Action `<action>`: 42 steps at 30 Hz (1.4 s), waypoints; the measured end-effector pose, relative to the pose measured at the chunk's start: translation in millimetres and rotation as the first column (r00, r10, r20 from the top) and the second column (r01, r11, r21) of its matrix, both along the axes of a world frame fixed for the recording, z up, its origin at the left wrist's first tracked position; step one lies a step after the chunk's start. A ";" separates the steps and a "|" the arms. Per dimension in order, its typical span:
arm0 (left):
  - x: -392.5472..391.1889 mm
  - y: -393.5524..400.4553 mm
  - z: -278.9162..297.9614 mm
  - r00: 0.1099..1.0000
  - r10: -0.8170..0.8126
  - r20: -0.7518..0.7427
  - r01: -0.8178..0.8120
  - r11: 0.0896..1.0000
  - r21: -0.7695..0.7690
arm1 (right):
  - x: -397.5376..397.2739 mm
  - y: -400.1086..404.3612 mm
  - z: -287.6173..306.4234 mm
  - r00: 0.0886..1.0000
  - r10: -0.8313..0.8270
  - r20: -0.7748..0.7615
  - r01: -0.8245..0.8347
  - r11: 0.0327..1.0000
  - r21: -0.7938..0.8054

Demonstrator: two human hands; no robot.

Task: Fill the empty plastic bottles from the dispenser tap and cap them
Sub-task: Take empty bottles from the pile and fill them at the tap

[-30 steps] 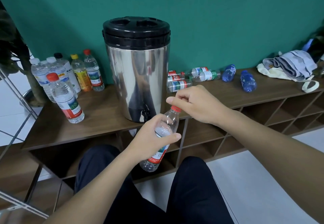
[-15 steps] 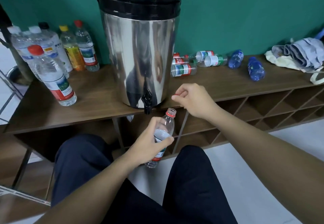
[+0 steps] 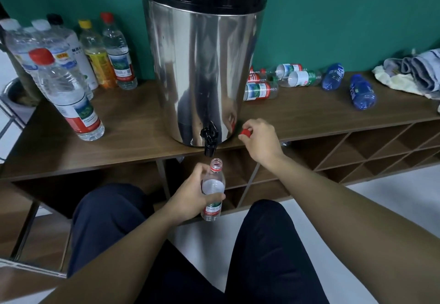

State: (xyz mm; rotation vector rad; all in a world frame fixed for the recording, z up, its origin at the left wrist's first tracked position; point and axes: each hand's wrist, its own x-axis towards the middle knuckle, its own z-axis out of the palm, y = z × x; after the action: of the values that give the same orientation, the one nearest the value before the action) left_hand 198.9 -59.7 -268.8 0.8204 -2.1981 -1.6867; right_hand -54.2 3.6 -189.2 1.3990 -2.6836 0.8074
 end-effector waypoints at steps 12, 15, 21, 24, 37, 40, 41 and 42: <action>-4.3 2.2 3.4 0.994 0.107 -0.039 -0.106 0.994 0.010 | 68.3 35.4 53.3 0.922 0.244 0.300 -0.088 0.889 -0.450; -2.6 2.4 8.0 0.990 0.135 -0.048 -0.135 0.991 0.005 | 100.4 41.1 73.2 0.864 0.355 0.357 -0.160 0.866 -0.474; 1.4 6.6 14.8 0.984 0.145 -0.107 -0.152 0.986 -0.067 | 122.2 33.5 83.4 0.842 0.432 0.324 -0.294 0.870 -0.395; 2.9 8.4 18.7 0.984 0.140 -0.108 -0.149 0.986 -0.072 | 120.0 27.0 85.1 0.866 0.406 0.291 -0.301 0.889 -0.347; 4.6 4.4 12.5 0.988 0.149 -0.032 -0.152 0.973 -0.173 | 106.8 21.6 72.1 0.789 0.359 0.499 -0.165 0.906 -0.390; 4.1 2.8 13.1 0.987 0.159 -0.022 -0.161 0.966 -0.204 | 103.9 24.4 60.3 0.682 0.324 0.656 -0.065 0.920 -0.387; 4.1 2.4 13.1 0.987 0.161 -0.024 -0.162 0.965 -0.208 | 103.8 25.0 58.3 0.662 0.313 0.680 -0.054 0.926 -0.374; 3.9 2.3 13.2 0.987 0.161 -0.025 -0.163 0.965 -0.207 | 104.0 25.3 57.4 0.651 0.310 0.693 -0.056 0.930 -0.363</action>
State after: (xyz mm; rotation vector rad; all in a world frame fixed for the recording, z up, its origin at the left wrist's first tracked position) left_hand 202.8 -57.4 -255.7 0.9076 -2.1896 -1.3543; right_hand 49.8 28.9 -131.8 1.5009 -2.6821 2.1477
